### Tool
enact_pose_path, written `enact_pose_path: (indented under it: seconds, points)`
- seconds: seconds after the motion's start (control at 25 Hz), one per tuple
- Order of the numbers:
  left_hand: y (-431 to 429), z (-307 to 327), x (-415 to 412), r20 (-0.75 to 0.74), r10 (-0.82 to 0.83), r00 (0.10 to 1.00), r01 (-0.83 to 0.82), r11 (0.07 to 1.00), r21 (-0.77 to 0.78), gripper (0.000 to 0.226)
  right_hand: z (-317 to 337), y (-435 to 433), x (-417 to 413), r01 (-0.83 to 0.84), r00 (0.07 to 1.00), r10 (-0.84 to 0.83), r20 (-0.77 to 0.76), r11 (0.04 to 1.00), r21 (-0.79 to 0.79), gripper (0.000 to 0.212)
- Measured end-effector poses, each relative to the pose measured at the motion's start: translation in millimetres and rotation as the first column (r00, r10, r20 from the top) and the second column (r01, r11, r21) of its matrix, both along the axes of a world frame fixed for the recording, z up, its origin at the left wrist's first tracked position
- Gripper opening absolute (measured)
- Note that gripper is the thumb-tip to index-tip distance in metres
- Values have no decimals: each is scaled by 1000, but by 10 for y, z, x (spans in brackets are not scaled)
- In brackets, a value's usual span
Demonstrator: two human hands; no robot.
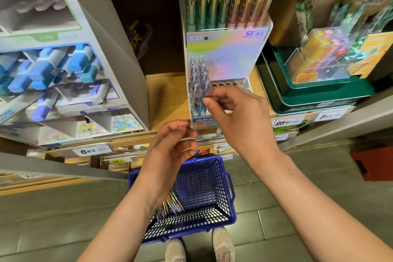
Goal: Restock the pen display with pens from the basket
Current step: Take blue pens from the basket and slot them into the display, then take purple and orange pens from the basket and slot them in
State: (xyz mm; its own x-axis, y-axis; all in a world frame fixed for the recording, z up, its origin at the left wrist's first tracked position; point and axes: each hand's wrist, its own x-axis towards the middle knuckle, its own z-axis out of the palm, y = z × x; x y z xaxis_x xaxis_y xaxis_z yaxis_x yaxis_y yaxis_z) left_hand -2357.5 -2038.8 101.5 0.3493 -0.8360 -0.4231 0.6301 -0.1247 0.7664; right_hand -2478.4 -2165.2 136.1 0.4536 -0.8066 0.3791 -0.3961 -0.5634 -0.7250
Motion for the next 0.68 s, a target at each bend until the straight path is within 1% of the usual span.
enact_pose_path:
  seconds: [0.08,0.12,0.16,0.24,0.32,0.36,0.48,0.52,0.6,0.68]
  points:
    - [8,9,-1,7,-2,1000,2,1000,2,24,1,2,2,-10,999,12,-31,999,52,15]
    - [13,12,-12,17,-8,1000,8,1000,2,25,6,13,-10,-7,999,12,-39,992,126,18]
    - [23,18,-20,28,-13,1000,12,1000,3,24,16,37,-36,6,1000,1,-28,973,233,20]
    - [41,63,-24,58,-16,998,16,1000,4,22,67,114,-102,24,998,-48,45,903,429,21]
    - [57,115,-29,86,-1,996,1,1000,-1,21,122,206,-155,-16,992,-56,114,837,547,25]
    - [79,136,-36,99,11,995,-12,1000,3,21,134,270,-172,-64,989,-30,146,803,593,27]
    - [175,133,-29,128,44,991,-46,999,14,18,122,462,-175,-185,980,93,176,750,635,31]
    - [223,120,-27,135,52,989,-56,998,25,21,100,521,-165,-217,975,130,181,735,643,33]
    - [379,83,-20,120,69,990,-76,996,55,28,24,652,-138,-270,963,210,171,699,662,30]
    - [615,8,-11,90,126,988,-134,987,88,32,-92,794,-105,-294,950,282,132,669,683,24]
